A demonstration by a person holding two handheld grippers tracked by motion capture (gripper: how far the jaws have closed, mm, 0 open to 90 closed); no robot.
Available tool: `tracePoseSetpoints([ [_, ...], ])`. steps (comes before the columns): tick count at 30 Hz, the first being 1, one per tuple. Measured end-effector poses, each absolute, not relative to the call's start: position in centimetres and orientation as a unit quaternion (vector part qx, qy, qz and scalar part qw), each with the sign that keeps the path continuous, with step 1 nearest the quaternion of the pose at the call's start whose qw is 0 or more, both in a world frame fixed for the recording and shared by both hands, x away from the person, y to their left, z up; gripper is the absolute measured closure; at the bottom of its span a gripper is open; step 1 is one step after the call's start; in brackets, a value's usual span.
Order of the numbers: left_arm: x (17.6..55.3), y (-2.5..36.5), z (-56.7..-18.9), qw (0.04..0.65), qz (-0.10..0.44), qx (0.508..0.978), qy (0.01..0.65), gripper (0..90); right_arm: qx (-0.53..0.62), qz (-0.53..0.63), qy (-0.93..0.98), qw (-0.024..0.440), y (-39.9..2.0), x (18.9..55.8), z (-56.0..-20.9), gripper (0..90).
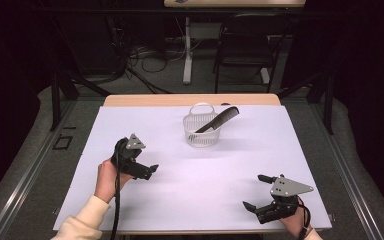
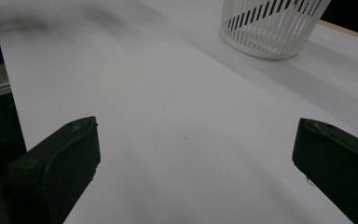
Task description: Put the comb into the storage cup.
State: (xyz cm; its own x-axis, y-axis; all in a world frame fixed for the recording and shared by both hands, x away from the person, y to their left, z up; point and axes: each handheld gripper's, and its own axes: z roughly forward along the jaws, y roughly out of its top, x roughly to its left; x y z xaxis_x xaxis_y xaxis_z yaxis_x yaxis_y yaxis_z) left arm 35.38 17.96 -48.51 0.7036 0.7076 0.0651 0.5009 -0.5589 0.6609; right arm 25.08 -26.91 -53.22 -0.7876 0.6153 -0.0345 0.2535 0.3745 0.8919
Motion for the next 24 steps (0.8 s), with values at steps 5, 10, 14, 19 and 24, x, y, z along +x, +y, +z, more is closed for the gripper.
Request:
tracePoseSetpoints([
  [5,34.6,18.4,-48.8,0.31,0.166,0.868,0.351,0.0,0.27,0.49,0.808,0.185,-26.9,25.1,-53.2,0.5],
  [10,33.9,18.7,-48.9,0.31,0.165,0.867,0.353,0.0,0.27,0.49,0.808,0.185,-26.9,25.1,-53.2,0.4],
  [14,33.4,18.9,-48.9,0.31,0.165,0.868,0.352,0.0,0.269,0.49,0.809,0.184,-26.9,25.1,-53.3,0.4],
  [19,32.7,19.0,-49.0,0.313,0.167,0.866,0.353,0.0,0.269,0.49,0.809,0.183,-26.9,25.1,-53.3,0.4],
  [24,32.0,19.2,-49.2,0.318,0.166,0.864,0.354,0.0,0.269,0.49,0.809,0.183,-26.9,25.1,-53.3,0.4],
])
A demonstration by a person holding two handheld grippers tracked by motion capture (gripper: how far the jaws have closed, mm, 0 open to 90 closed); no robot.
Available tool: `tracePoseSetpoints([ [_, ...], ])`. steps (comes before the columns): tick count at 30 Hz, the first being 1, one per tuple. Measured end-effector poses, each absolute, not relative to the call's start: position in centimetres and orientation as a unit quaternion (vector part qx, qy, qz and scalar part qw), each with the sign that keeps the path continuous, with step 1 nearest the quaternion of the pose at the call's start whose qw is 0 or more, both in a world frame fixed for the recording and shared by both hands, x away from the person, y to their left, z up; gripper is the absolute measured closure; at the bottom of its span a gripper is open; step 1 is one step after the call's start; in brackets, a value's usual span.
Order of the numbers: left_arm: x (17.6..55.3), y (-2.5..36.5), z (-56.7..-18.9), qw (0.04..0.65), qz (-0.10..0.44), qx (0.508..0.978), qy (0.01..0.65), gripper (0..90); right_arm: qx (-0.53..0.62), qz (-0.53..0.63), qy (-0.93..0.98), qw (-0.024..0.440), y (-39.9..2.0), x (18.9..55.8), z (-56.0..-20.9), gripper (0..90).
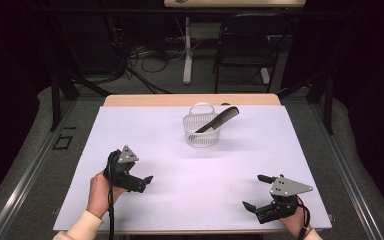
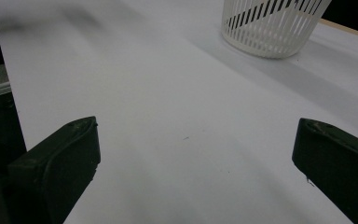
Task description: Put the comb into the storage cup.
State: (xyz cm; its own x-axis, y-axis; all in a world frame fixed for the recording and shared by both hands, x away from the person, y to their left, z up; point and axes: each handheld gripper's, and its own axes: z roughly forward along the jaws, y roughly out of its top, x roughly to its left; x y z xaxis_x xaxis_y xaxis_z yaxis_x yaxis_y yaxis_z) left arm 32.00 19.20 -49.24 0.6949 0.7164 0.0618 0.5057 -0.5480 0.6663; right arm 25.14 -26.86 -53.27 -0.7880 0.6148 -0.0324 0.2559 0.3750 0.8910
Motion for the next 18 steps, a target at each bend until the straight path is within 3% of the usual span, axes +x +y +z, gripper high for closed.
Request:
tracePoseSetpoints([
  [18,29.0,20.2,-50.6,0.344,0.171,0.848,0.366,0.0,0.269,0.49,0.809,0.183,-26.8,25.1,-53.3,0.5],
])
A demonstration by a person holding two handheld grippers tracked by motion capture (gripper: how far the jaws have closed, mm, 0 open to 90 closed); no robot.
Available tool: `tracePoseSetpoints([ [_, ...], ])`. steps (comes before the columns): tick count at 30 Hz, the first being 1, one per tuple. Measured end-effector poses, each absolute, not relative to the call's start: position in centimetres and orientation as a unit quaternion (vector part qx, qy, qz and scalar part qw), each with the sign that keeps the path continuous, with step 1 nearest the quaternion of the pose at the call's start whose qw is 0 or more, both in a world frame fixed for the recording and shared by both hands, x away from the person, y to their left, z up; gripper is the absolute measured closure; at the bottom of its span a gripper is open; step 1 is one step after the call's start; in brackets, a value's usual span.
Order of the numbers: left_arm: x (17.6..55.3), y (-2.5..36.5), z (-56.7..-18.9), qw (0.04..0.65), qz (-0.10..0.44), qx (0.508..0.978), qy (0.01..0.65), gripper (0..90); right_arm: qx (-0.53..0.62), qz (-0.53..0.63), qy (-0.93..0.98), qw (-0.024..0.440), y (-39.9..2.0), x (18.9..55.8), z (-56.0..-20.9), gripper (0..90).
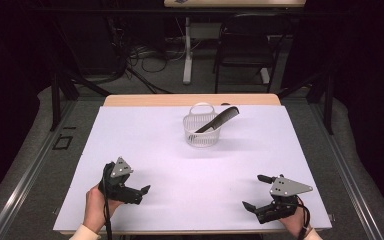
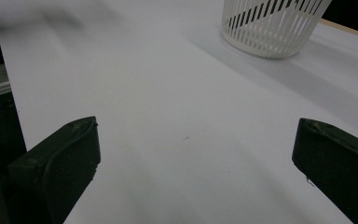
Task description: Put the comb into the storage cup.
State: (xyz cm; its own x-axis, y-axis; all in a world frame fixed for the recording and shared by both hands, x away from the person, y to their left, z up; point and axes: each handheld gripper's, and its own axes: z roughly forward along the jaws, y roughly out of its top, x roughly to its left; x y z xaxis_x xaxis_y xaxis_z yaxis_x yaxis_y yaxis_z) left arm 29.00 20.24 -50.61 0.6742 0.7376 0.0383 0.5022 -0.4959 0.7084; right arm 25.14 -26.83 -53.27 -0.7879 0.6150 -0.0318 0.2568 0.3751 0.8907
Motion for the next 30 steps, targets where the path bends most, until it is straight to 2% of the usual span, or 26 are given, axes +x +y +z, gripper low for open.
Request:
tracePoseSetpoints([
  [18,26.1,21.6,-52.5,0.392,0.191,0.818,0.375,0.0,0.269,0.489,0.809,0.183,-26.8,25.2,-53.3,0.5],
  [30,26.1,22.3,-52.9,0.4,0.194,0.811,0.381,0.0,0.267,0.49,0.81,0.183,-26.9,25.1,-53.2,0.4],
])
